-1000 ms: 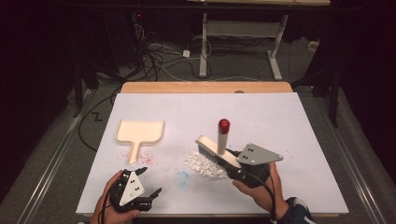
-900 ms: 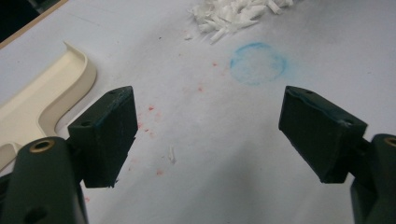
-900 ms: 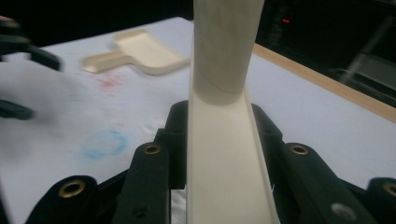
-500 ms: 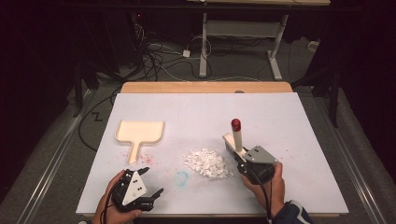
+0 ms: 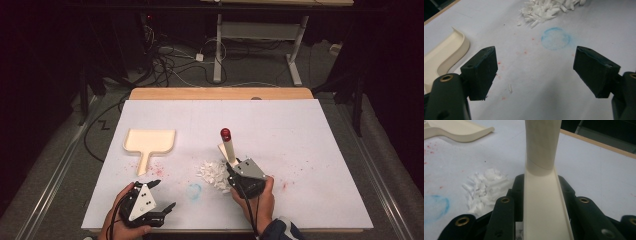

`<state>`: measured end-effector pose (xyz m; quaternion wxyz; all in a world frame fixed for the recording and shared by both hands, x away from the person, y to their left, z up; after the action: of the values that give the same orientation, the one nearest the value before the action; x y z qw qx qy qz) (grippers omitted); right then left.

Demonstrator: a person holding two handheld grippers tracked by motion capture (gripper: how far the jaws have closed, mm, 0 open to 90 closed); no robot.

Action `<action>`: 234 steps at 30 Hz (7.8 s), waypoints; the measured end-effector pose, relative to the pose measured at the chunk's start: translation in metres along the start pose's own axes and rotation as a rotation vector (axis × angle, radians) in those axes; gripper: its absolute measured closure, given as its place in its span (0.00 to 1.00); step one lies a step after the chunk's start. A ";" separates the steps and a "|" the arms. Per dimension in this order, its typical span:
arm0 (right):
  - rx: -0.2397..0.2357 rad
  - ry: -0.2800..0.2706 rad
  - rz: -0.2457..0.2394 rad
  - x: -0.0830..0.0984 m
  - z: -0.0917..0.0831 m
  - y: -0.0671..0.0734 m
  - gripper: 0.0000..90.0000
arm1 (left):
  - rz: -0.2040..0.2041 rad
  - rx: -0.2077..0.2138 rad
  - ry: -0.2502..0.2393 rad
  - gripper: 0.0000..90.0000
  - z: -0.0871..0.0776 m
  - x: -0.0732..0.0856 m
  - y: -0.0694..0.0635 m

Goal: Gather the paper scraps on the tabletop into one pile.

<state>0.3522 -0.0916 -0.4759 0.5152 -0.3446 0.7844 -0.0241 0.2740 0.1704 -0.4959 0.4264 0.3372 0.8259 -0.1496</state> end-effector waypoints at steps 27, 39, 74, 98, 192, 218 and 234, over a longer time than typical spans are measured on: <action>-0.190 -0.038 -0.027 0.030 -0.085 -0.077 0.76 | 0.010 -0.011 0.028 0.21 0.003 0.002 -0.003; -0.314 0.019 -0.086 0.049 -0.080 -0.049 0.76 | 0.019 -0.006 0.040 0.21 0.005 0.002 -0.005; -0.487 -0.045 -0.137 0.052 -0.107 -0.037 0.76 | 0.020 -0.008 0.041 0.21 0.005 0.002 -0.005; -0.475 -0.133 -0.191 0.009 -0.071 -0.025 0.76 | 0.024 -0.006 0.050 0.21 0.006 0.004 -0.005; -0.196 0.042 -0.116 0.049 -0.039 -0.164 0.25 | 0.041 -0.018 0.075 0.22 0.013 0.003 -0.002; -0.029 -0.124 -0.170 0.092 -0.109 -0.110 0.23 | -0.005 -0.071 0.023 0.18 0.007 -0.001 0.004; -0.042 -0.128 -0.164 0.092 -0.108 -0.108 0.22 | -0.003 -0.073 0.031 0.18 0.009 -0.002 0.003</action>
<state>0.2979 -0.2602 -0.4561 0.5533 -0.4193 0.7192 -0.0276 0.2827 0.1669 -0.4994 0.4252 0.3225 0.8379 -0.1149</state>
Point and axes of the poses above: each handheld gripper's, and its own axes: z roughly forward along the jaws, x roughly out of its underside, y roughly to its left, the point moved 5 cm from there along z, roughly forward along the jaws, and after that the axes turned 14 degrees about -z, right-handed, at the moved point
